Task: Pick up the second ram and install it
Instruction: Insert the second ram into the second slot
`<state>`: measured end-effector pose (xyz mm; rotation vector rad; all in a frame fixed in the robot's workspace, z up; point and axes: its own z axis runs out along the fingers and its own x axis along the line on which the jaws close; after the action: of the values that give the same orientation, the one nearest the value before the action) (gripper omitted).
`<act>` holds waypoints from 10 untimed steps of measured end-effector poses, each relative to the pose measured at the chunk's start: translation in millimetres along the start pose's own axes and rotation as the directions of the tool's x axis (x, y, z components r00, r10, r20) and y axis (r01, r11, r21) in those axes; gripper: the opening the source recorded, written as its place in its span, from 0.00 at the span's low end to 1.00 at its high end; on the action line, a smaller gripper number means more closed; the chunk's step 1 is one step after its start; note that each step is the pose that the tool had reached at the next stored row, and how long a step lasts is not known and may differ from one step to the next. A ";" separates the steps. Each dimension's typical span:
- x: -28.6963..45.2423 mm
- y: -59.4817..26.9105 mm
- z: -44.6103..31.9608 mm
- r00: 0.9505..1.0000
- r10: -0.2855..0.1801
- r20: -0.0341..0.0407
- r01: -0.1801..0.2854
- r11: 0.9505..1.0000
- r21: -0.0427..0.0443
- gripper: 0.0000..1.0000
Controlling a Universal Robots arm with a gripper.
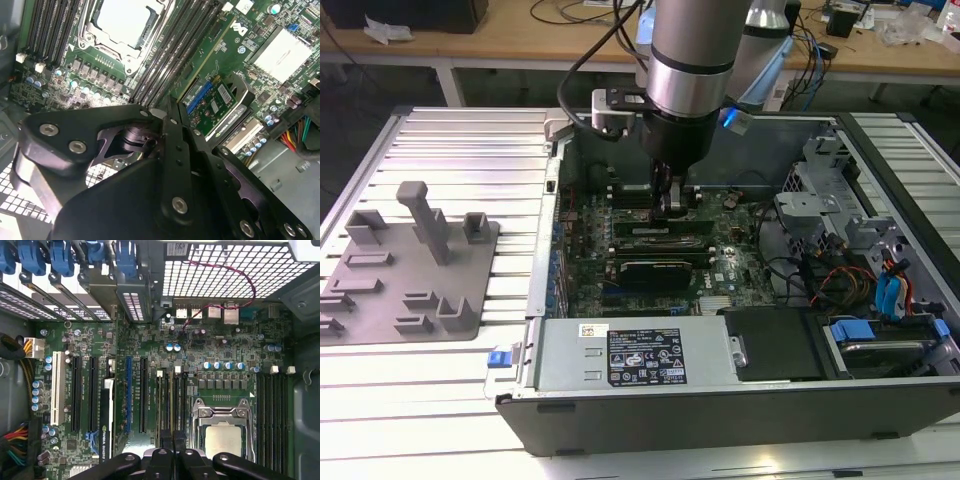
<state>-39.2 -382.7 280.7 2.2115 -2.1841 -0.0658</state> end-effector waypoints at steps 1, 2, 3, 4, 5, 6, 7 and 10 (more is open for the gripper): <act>0.0 0.0 0.0 1.000 0.000 0.000 0.000 1.000 0.000 0.09; 0.0 1.2 2.1 1.000 0.000 0.000 0.000 1.000 0.000 0.09; -0.3 1.5 4.3 1.000 0.000 0.000 0.000 1.000 0.000 0.09; -0.7 1.4 5.3 1.000 0.000 0.000 0.000 1.000 0.000 0.09; -1.0 1.4 6.5 1.000 0.008 0.000 -0.008 1.000 0.000 0.09; -1.0 1.3 7.5 1.000 0.022 0.001 -0.022 1.000 0.000 0.09; -1.3 1.2 8.2 0.999 0.033 0.002 -0.033 0.999 0.000 0.09; -3.3 -0.4 9.5 0.999 0.034 0.002 -0.034 0.999 0.000 0.09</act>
<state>-39.4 -379.3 271.3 2.1746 -2.2218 -0.0668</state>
